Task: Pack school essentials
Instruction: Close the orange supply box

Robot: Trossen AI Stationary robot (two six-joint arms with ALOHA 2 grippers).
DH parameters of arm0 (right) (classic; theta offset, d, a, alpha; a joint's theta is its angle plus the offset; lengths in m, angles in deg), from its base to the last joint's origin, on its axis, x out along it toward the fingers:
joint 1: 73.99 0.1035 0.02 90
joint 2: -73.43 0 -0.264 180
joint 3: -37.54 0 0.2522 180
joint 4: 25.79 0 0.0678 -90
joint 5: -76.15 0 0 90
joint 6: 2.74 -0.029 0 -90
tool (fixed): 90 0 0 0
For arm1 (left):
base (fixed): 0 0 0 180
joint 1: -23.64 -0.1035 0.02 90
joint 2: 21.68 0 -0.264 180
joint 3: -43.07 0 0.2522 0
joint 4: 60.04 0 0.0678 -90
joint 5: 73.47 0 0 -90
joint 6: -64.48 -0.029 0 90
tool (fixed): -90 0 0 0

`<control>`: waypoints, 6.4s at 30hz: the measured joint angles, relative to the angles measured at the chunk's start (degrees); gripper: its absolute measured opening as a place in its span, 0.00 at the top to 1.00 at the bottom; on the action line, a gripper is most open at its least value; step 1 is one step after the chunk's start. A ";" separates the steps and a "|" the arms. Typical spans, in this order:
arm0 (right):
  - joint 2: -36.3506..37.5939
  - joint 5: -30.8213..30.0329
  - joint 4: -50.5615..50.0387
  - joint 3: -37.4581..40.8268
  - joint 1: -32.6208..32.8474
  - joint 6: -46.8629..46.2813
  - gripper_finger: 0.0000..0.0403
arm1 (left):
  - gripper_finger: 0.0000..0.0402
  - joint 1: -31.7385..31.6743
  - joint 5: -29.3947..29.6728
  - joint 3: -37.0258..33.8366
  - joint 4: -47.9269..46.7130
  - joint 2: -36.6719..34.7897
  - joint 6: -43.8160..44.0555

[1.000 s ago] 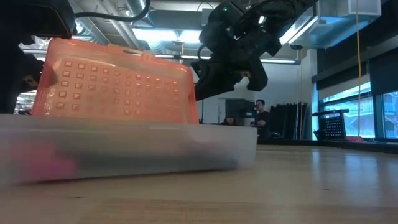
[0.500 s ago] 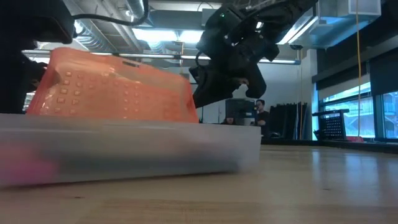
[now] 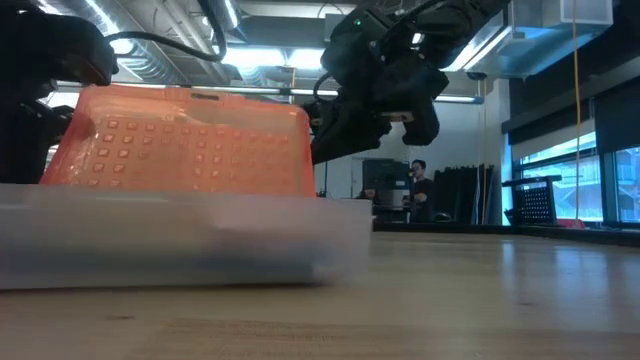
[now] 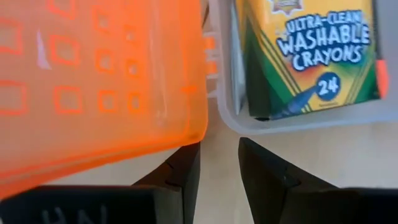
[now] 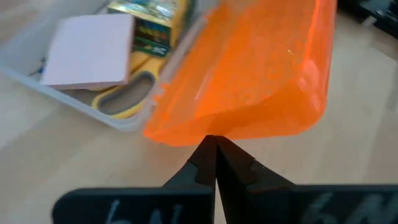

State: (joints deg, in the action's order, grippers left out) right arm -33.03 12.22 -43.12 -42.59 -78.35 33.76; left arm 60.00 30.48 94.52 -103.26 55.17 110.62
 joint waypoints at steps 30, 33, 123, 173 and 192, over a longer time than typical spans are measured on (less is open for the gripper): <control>0.61 -8.48 -9.17 -2.99 8.98 -0.73 0.98 | 0.74 -0.14 6.70 -0.02 -6.13 0.03 -0.45; 0.57 -9.06 -12.24 -3.01 9.09 -1.97 0.98 | 0.74 -0.20 7.98 -0.02 -6.11 0.03 -0.47; -5.92 4.16 21.84 4.29 1.56 -16.94 0.98 | 0.74 -7.52 7.65 12.04 -44.39 -15.24 11.66; -0.72 3.90 5.09 -2.96 4.99 -20.99 0.98 | 0.74 7.62 -1.47 8.28 -3.33 -8.58 18.31; -9.34 -2.68 12.80 -2.95 7.91 -24.31 0.98 | 0.74 11.73 -8.97 8.22 -2.99 2.37 31.03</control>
State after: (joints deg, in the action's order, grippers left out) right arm -42.37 9.54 -30.32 -45.54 -70.44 9.45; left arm 71.73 21.51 102.74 -106.24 57.54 141.66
